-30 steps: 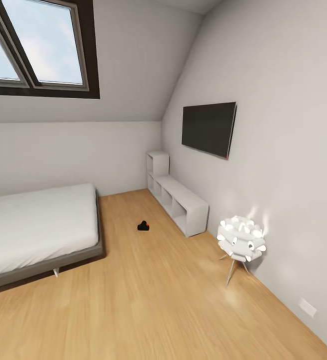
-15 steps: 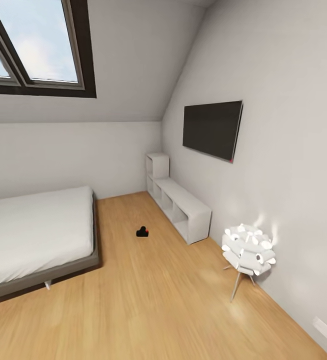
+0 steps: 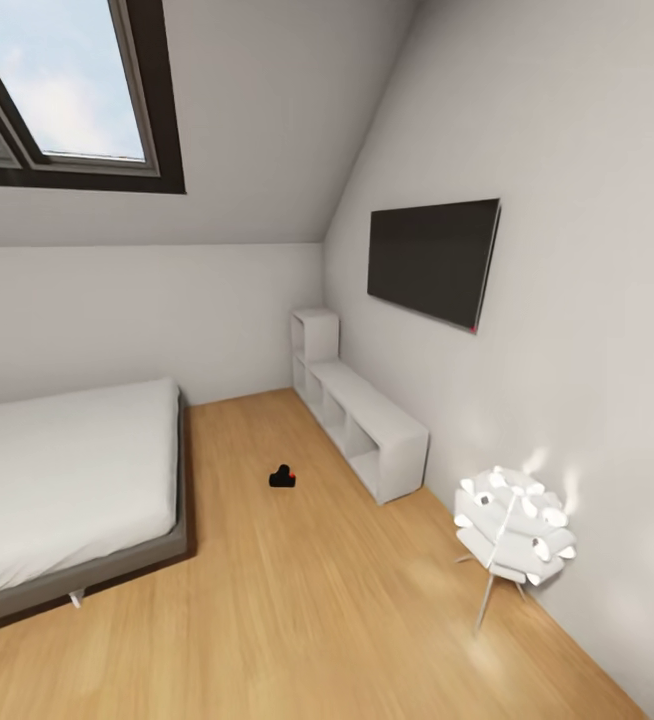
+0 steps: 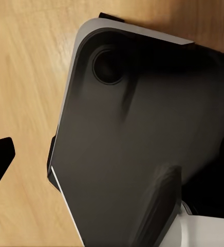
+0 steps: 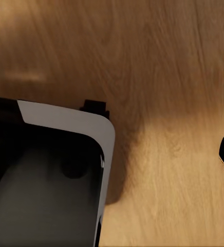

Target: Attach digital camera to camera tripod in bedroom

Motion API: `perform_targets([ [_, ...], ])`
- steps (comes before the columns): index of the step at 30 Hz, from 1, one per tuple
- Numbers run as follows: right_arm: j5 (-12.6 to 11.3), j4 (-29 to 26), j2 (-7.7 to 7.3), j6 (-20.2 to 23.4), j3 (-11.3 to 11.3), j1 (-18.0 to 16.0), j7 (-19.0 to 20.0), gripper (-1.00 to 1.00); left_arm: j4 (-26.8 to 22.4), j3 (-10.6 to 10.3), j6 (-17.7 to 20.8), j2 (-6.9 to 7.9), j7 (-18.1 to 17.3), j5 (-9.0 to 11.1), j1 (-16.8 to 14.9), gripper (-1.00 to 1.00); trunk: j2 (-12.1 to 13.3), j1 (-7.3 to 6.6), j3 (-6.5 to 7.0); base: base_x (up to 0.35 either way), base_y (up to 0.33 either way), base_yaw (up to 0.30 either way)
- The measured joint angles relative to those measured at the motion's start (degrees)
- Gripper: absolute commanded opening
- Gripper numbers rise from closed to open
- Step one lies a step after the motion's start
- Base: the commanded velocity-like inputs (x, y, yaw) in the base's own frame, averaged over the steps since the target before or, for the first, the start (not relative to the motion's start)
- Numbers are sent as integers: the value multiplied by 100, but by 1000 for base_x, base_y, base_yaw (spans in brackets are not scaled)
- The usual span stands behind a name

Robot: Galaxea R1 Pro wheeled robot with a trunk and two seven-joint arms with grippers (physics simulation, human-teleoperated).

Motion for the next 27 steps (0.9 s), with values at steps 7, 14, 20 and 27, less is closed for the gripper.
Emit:
perform_targets([
  [7, 3, 0, 2, 2, 1, 0, 1, 100, 2, 0, 0, 0, 0, 2, 0, 100, 0, 0, 0, 326, 0, 0],
  [14, 4, -1, -5, 3, 3, 0, 2, 100, 7, -7, 0, 0, 0, 8, 0, 100, 0, 0, 0, 326, 0, 0],
  [20, 4, -1, -7, 3, 2, 0, -3, 100, 8, -6, 0, 0, 0, 8, 0, 100, 0, 0, 0, 326, 0, 0],
  [27, 4, -2, -7, -4, 0, 0, -6, 100, 8, -1, 0, 0, 0, 9, 0, 100, 0, 0, 0, 326, 32, 0],
])
